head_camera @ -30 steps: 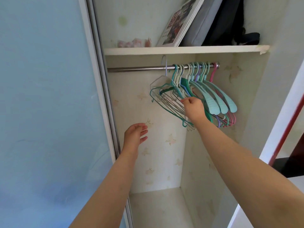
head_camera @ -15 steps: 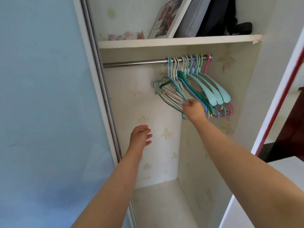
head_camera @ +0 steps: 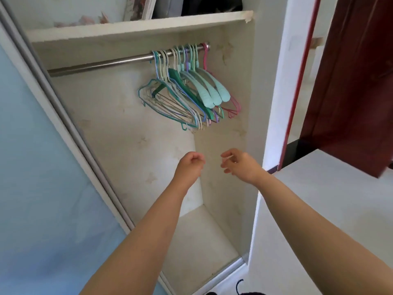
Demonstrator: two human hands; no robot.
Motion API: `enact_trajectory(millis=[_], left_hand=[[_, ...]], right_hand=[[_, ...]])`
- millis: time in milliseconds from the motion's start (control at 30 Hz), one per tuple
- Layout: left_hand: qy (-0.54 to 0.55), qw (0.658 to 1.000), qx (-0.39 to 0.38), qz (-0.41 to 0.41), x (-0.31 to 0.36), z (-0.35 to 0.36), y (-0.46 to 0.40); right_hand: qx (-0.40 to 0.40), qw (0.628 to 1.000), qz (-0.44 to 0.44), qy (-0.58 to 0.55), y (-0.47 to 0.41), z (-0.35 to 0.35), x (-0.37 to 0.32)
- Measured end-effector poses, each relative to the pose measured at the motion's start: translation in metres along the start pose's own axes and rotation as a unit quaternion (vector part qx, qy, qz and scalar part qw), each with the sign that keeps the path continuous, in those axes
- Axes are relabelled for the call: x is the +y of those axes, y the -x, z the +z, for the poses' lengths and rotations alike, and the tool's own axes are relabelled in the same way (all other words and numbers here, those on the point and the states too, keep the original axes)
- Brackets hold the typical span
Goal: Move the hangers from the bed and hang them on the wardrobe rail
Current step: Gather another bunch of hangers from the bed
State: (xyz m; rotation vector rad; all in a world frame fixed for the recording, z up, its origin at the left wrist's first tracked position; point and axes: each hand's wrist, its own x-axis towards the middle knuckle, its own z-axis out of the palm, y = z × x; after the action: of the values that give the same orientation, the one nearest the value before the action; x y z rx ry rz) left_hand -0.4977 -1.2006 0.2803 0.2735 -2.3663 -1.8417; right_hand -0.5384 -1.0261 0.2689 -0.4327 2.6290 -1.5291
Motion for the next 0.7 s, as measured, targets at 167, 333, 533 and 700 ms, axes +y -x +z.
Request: enact_trajectory(millis=[167,333,533,700], left_hand=[[-0.036,0.997,-0.072,0.011,-0.011,0.09,0.042],[-0.038,0.982,-0.181,-0.022,-0.029,0.221,0.112],[-0.055,0.943,-0.322,-0.069,-0.046,0.389,0.231],[-0.07,0.895,-0.43,-0.097,-0.043,0.505,0.314]], right_hand=[[0.024,0.995,0.095,-0.031,0.085,-0.055,0.076],[0.079,0.97,0.221,-0.058,0.2,-0.127,0.16],[0.16,0.929,0.324,-0.08,0.368,-0.224,0.245],[0.261,0.872,0.403,-0.096,0.48,-0.294,0.296]])
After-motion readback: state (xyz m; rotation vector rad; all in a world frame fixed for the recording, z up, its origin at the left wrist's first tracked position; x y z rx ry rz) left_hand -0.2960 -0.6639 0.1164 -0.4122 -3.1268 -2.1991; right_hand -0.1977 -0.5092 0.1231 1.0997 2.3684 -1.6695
